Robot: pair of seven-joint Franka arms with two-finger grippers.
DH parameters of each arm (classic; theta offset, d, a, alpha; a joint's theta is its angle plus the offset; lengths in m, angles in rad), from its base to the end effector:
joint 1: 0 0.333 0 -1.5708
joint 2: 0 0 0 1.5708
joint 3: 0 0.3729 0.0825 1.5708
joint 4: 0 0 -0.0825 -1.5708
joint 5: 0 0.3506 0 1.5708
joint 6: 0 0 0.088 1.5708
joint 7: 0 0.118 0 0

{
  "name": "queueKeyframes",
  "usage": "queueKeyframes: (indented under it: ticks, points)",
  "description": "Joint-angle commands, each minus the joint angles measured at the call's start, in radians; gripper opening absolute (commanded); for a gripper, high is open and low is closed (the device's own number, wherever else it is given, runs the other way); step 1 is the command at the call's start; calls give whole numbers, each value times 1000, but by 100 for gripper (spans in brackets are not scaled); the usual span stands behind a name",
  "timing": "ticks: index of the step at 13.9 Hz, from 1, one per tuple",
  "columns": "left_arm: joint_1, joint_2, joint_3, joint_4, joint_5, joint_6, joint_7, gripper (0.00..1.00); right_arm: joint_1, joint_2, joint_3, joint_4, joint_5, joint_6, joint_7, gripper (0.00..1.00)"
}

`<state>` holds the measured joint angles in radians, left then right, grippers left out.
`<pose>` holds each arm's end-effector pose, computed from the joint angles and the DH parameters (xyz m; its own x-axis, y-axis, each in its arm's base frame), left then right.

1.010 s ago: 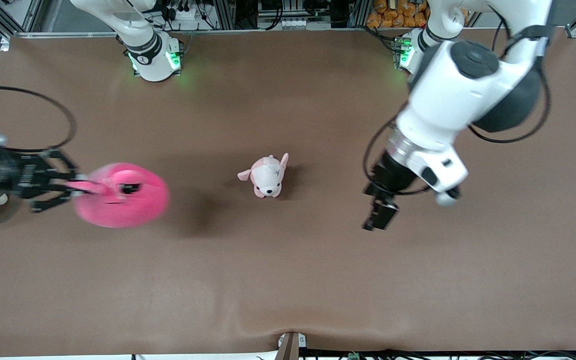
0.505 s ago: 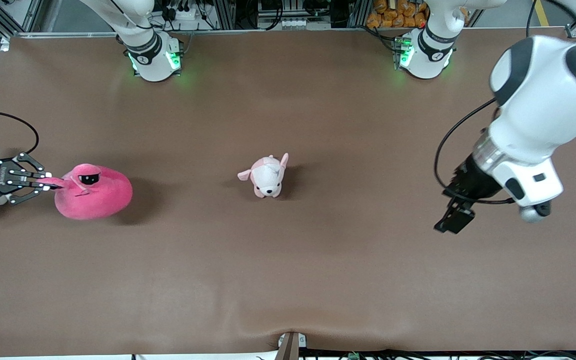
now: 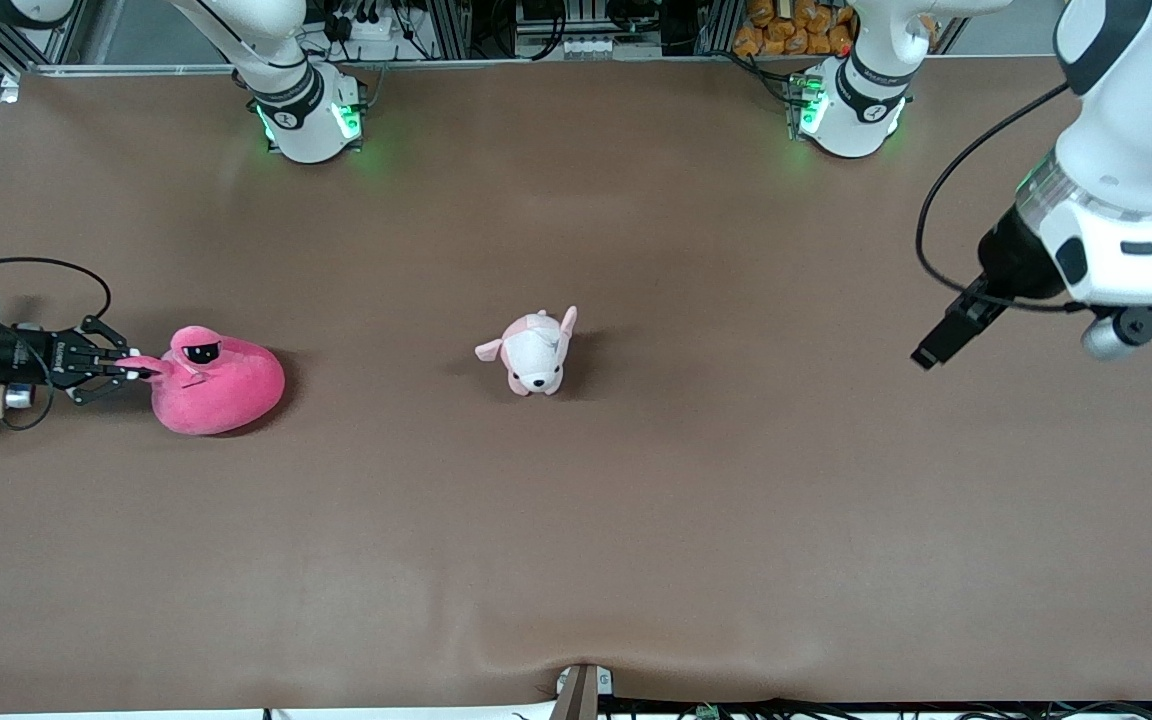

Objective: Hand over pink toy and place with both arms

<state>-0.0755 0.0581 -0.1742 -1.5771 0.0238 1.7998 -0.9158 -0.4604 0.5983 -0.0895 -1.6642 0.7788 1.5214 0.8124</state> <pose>0.5489 -0.1341 0.6587 0.7786 0.6176 0.1112 0.6060 -0.7860 0.1223 0.5670 -0.2369 0.3121 -0.1090 -0.5571 -0.8232 -0.9909 -0.0045 0.1342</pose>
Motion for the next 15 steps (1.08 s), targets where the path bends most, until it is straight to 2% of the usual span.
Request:
queueKeyframes:
  ticks: [1, 2, 3, 6, 8, 9, 11, 12, 15]
  points:
    - [26, -69, 1, -99, -19, 4, 138, 100, -23, 8, 20, 33, 25, -7, -38, 94]
    - [39, -69, 1, -96, -22, -17, 200, 100, -17, -3, 20, 61, 20, -18, -33, 100]
    - [42, -69, 1, -95, -30, -37, 265, 100, -12, -6, 22, 108, 14, -39, -20, 100]
    - [33, -76, 36, -93, -35, -57, 403, 100, -9, -2, 23, 288, 11, -274, 63, 100]
    - [34, -76, 42, -89, -35, -100, 533, 100, 15, -9, 23, 387, -12, -282, 96, 100]
    - [22, -86, 74, -89, -35, -121, 601, 100, 29, -6, 27, 476, -50, -291, 91, 100]
    - [0, -90, 120, -84, -32, -176, 740, 100, 118, -9, 27, 595, -194, -296, 83, 100]
    - [-3, -90, 139, -67, -30, -207, 812, 100, 161, -23, 25, 612, -229, -296, 83, 100]
    - [2, -84, 153, -31, -16, -299, 954, 100, 166, -52, 25, 647, -237, -280, 15, 100]
